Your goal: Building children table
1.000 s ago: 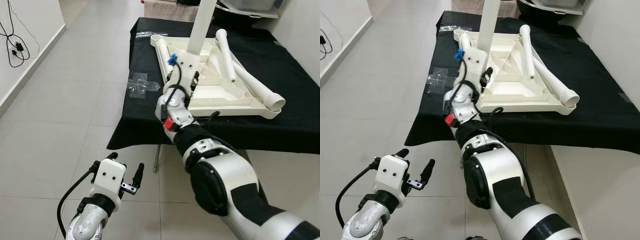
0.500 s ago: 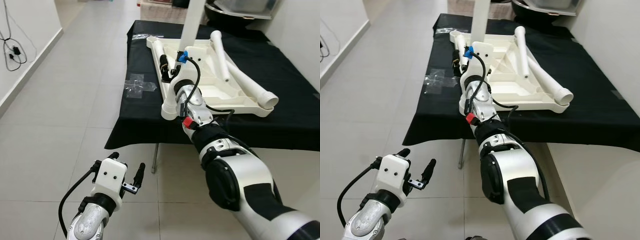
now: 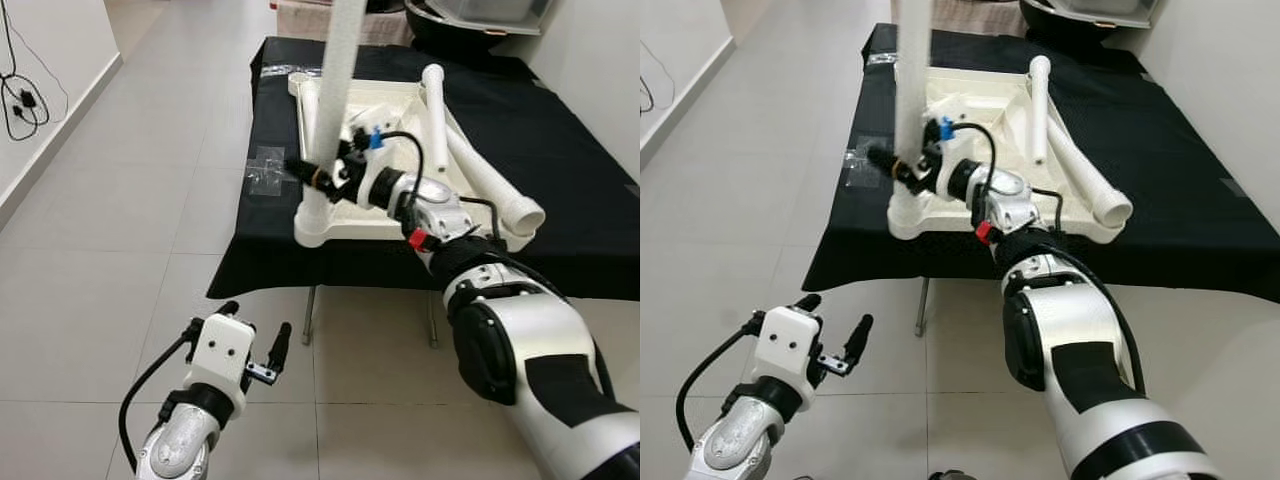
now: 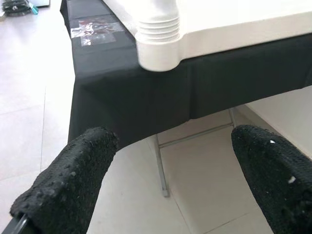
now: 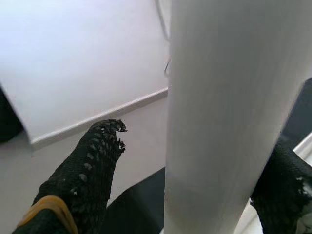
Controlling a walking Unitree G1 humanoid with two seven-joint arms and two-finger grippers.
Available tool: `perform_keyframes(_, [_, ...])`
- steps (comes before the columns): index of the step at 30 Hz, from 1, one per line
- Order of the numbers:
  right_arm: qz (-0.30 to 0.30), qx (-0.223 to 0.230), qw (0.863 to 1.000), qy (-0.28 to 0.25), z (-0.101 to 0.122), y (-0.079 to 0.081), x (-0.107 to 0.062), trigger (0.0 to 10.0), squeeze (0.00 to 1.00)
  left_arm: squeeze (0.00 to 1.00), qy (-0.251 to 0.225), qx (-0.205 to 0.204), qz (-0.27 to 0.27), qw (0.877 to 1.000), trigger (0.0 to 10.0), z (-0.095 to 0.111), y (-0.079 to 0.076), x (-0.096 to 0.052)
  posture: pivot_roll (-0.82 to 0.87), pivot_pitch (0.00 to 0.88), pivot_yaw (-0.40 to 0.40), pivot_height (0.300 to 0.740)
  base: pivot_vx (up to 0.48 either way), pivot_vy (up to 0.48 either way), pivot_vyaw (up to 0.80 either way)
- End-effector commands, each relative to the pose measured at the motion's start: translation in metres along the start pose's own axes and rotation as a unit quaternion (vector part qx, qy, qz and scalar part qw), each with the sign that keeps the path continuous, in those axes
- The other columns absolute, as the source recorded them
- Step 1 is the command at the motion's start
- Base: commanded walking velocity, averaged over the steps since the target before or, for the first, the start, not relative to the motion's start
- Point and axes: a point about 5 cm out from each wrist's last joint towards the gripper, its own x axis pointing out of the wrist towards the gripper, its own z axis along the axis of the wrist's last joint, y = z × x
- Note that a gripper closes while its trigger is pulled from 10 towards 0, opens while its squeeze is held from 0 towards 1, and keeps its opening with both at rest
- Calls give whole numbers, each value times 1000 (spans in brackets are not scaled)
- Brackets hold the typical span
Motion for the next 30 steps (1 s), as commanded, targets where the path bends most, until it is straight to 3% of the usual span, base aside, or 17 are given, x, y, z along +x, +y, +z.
perform_keyframes(1, [21,2,999,30,-7,9,7,10000,0,0,9,0,0,1000,10000,-3,-2,-3,177,158,-149,740,0,0,0])
perform_keyframes(5, [-4,-4,999,34,-7,10,11,9647,0,0,9,0,0,1000,10000,-2,-3,-4,179,165,-150,740,0,0,0])
perform_keyframes(6, [-19,-4,999,29,-5,9,12,0,0,0,10,-1,1,1000,10000,-2,-2,-4,176,169,-149,740,0,0,0])
perform_keyframes(12, [-58,0,998,13,-1,5,12,0,0,0,10,-2,2,1000,10000,-2,-2,-4,167,176,-147,740,0,0,0])
perform_keyframes(16, [-107,19,994,-18,3,-6,5,0,0,0,11,-4,2,1000,10000,-3,-2,-2,158,174,-140,740,0,0,0])
perform_keyframes(21, [-227,0,974,-6,1,-18,-1,0,0,0,11,-2,1,1000,10000,-4,-1,-1,146,161,-131,740,0,0,0])
perform_keyframes(22, [-227,0,974,-6,1,-18,-1,0,0,0,11,-2,1,1000,10000,-4,-1,-1,146,161,-131,740,0,0,0])
perform_keyframes(24, [-289,3,957,-3,-1,-23,-3,0,0,0,11,-1,0,1000,10000,-4,-2,-1,146,161,-131,740,0,0,0])
perform_keyframes(25, [-289,3,957,-3,-1,-23,-3,0,0,0,11,-1,0,1000,10000,-4,-2,-1,146,161,-131,740,0,0,0])
perform_keyframes(27, [-422,23,906,-5,-10,-27,-10,0,0,0,9,0,-3,1000,10000,-4,-2,0,142,147,-126,740,0,0,0])
perform_keyframes(28, [-422,23,906,-5,-10,-27,-10,0,0,0,9,0,-3,1000,10000,-4,-2,0,142,147,-126,740,0,0,0])
perform_keyframes(30, [-523,47,851,-2,-20,-25,-14,0,0,0,9,2,-4,1000,10000,-4,-2,1,144,136,-125,740,0,0,0])
